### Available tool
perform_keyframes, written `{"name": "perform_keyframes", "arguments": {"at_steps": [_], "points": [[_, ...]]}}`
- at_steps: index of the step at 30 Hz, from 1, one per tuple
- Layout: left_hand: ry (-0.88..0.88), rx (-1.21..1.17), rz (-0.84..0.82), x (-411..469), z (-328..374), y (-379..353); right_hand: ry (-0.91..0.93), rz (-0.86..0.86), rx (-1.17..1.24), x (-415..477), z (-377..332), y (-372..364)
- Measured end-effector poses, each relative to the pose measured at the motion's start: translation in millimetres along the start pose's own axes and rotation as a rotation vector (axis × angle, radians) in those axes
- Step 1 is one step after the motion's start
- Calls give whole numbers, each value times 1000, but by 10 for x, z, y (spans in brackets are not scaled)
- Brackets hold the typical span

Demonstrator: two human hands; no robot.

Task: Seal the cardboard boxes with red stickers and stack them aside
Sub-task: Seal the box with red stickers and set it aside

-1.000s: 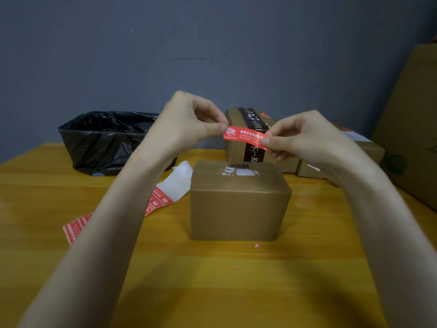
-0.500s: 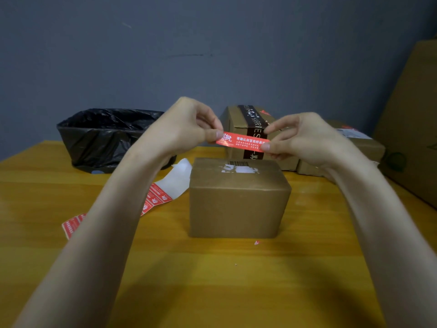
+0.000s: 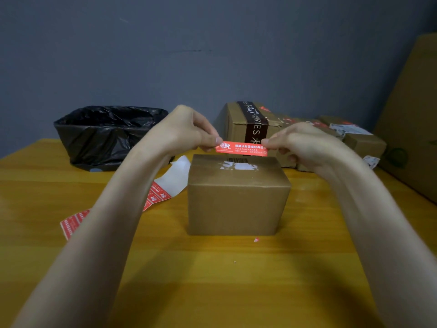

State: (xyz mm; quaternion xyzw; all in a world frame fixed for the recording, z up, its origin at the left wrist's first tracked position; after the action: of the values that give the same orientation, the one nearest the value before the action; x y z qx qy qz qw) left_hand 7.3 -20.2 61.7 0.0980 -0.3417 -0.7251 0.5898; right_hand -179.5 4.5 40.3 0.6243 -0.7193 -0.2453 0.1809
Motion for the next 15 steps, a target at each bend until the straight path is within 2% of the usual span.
{"name": "perform_keyframes", "arguments": {"at_steps": [5,15], "points": [[16,100,-158,-13,-16,-157,17,-20,-187,-8,-39,-92],[75,178,-175,14,-119,-180,29,-36,-241,-16,-54,-127]]}}
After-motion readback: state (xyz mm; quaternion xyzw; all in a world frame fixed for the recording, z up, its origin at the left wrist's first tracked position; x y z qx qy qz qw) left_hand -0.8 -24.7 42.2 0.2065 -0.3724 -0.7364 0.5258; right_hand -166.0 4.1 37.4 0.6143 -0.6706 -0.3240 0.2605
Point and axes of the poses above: each hand's wrist, its own x-axis towards the middle knuckle, its own y-axis out of the back of the hand, z = x × y, the point moved 9 cm from there along x, towards the middle knuckle, and after that the axes turned 4 degrees about -y, right-handed, at the moved point
